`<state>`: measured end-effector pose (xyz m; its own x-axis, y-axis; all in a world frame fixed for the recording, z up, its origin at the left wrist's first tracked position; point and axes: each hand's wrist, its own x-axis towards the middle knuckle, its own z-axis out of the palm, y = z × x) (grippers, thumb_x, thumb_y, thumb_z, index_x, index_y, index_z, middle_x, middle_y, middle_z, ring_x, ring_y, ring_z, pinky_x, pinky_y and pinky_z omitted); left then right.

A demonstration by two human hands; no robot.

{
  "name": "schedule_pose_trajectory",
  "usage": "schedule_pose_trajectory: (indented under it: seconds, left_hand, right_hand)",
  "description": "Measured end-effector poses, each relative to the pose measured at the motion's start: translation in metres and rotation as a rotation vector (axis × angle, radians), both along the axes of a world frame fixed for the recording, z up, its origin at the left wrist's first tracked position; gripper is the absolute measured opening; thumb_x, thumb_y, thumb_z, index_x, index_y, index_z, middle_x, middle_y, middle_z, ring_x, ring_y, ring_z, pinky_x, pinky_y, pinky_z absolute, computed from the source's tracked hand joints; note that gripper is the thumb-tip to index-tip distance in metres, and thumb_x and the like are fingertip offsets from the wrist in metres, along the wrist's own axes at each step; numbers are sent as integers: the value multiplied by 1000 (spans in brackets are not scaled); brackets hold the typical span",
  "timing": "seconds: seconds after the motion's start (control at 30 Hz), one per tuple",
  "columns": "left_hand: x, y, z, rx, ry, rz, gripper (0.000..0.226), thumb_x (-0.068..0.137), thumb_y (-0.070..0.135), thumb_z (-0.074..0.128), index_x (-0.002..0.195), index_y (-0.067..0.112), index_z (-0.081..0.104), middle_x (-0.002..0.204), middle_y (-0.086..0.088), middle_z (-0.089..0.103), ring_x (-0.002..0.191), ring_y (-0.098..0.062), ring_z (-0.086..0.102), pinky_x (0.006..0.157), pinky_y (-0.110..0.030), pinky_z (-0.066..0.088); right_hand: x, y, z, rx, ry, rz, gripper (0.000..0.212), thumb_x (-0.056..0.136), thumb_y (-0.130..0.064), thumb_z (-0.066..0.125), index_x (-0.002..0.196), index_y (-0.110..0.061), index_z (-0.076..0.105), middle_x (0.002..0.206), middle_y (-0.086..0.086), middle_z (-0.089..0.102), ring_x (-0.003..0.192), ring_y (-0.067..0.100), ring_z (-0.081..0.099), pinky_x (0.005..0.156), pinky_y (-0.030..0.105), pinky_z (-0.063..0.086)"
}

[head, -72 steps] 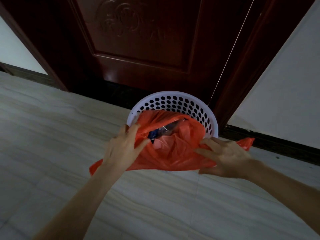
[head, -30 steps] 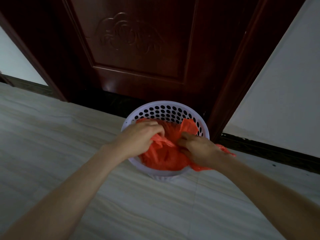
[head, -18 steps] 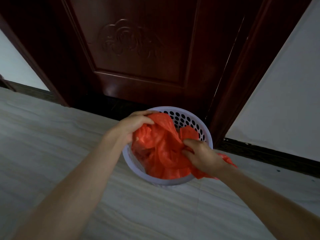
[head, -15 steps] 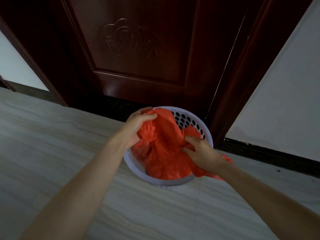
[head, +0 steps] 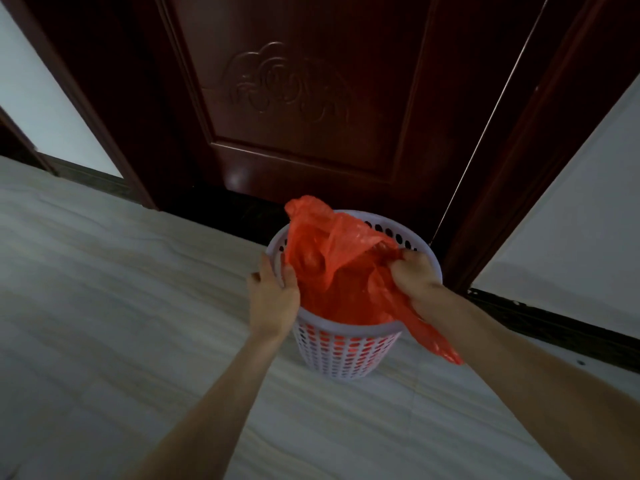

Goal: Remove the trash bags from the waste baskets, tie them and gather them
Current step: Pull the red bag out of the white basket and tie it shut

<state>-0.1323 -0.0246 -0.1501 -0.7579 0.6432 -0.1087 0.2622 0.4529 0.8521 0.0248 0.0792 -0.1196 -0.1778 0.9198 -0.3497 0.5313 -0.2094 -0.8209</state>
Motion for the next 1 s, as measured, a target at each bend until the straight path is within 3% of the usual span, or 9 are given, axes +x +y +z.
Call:
schedule_pose_trajectory:
  seconds: [0.13, 0.27, 0.37, 0.43, 0.5, 0.6, 0.73, 0.87, 1.0]
  left_hand:
    - [1, -2, 0, 166, 76, 54, 28, 95, 6, 38, 114, -6, 55, 110, -31, 60, 104, -40, 56, 68, -23, 29]
    - [-6, -4, -1, 175, 66, 2, 25, 93, 3, 40, 106, -2, 61, 84, -14, 64, 89, -35, 62, 58, -15, 30]
    - [-11, -6, -2, 135, 48, -67, 31, 93, 5, 40, 117, 5, 58, 86, -3, 63, 88, -31, 64, 66, -23, 40]
    - [-13, -6, 0, 120, -11, -113, 36, 94, 10, 41, 128, 11, 52, 103, -2, 64, 96, -26, 63, 78, -29, 48]
    - [-15, -4, 2, 135, -141, -157, 37, 94, 13, 42, 129, 19, 52, 104, -3, 68, 92, -23, 65, 81, -36, 54]
    - [-20, -4, 4, 144, -195, -256, 41, 91, 10, 43, 101, 45, 61, 82, 11, 69, 81, -13, 67, 69, -31, 56]
    - [-21, -9, 4, 113, -9, -273, 34, 91, 10, 42, 111, 30, 61, 84, 7, 68, 81, -15, 65, 70, -32, 53]
    - [-7, -9, -2, 65, 207, -196, 32, 94, 12, 39, 121, 13, 55, 95, -13, 65, 81, -25, 62, 66, -28, 44]
    - [11, -3, -9, 14, 280, -119, 42, 95, 11, 35, 138, 12, 37, 109, -24, 54, 92, -37, 57, 70, -32, 38]
  right_hand:
    - [4, 3, 2, -90, 92, -130, 42, 92, -3, 29, 126, -9, 53, 110, 17, 63, 93, 30, 60, 80, 34, 49]
    - [14, 4, 11, -366, 497, -346, 28, 94, -7, 34, 87, -9, 61, 52, 5, 67, 61, 21, 60, 47, 24, 51]
    - [20, 9, 13, -355, 602, -315, 23, 88, -14, 39, 75, -8, 57, 39, -1, 61, 44, 15, 61, 51, 25, 46]
    - [20, 10, 21, -295, 379, -111, 41, 83, -45, 45, 89, -10, 63, 62, 3, 71, 65, 18, 67, 67, 30, 51]
    - [20, 2, 21, -6, -194, 255, 65, 70, -68, 47, 102, -14, 63, 91, 6, 69, 83, 22, 66, 74, 29, 50]
    - [19, -13, 5, 545, -765, 671, 46, 80, -30, 59, 120, -14, 42, 117, 12, 46, 81, 23, 56, 61, 27, 46]
    - [27, -12, -8, 721, -888, 879, 67, 93, -23, 46, 142, -41, 5, 131, 12, 40, 103, 32, 59, 85, 42, 51]
    - [30, -7, -8, 787, -842, 903, 44, 93, -25, 41, 136, -34, 37, 130, 4, 43, 113, 26, 53, 96, 39, 46]
    - [28, -11, -6, 810, -597, 775, 47, 88, -13, 49, 132, -25, 45, 130, 6, 44, 114, 28, 51, 95, 37, 44]
